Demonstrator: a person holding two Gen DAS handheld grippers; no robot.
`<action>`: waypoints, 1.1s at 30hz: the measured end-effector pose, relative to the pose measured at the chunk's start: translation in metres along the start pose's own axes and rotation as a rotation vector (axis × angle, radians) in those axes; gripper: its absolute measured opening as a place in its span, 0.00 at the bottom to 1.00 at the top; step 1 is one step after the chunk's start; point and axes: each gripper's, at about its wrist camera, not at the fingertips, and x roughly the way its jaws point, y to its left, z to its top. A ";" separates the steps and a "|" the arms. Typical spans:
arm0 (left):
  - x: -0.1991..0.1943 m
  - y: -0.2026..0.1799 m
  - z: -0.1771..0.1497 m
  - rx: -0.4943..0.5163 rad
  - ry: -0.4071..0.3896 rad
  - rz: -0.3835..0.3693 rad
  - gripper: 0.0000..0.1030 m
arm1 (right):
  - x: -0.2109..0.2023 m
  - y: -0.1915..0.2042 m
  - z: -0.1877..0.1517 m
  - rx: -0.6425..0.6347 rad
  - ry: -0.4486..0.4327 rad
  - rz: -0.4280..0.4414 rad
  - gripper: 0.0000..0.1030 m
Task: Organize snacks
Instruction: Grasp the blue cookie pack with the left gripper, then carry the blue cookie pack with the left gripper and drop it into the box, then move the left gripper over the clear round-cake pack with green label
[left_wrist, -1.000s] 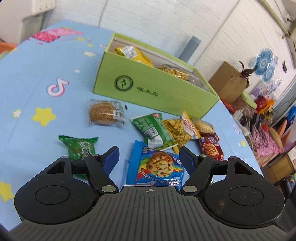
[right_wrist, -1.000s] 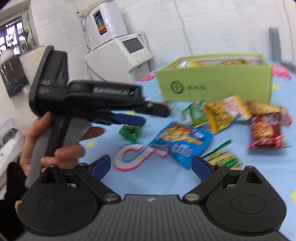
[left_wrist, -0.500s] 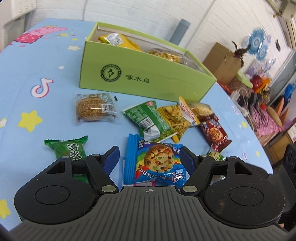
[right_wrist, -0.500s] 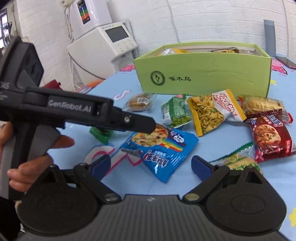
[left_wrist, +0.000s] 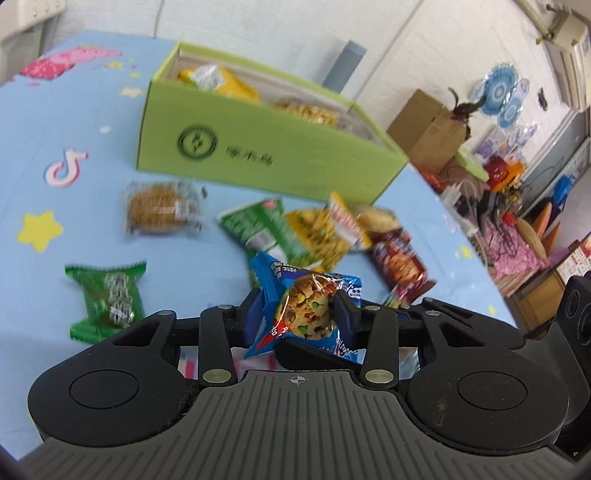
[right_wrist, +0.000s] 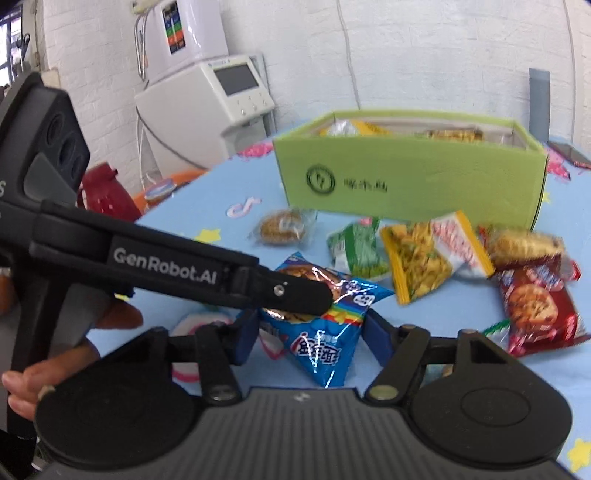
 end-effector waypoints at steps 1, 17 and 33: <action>-0.002 -0.003 0.007 0.001 -0.012 -0.013 0.22 | -0.003 0.000 0.006 -0.006 -0.015 0.006 0.70; 0.079 -0.009 0.196 0.121 -0.091 0.069 0.25 | 0.085 -0.076 0.181 -0.156 -0.040 -0.027 0.77; 0.019 -0.037 0.079 0.195 -0.132 0.045 0.70 | -0.044 -0.093 0.035 0.042 -0.094 -0.085 0.90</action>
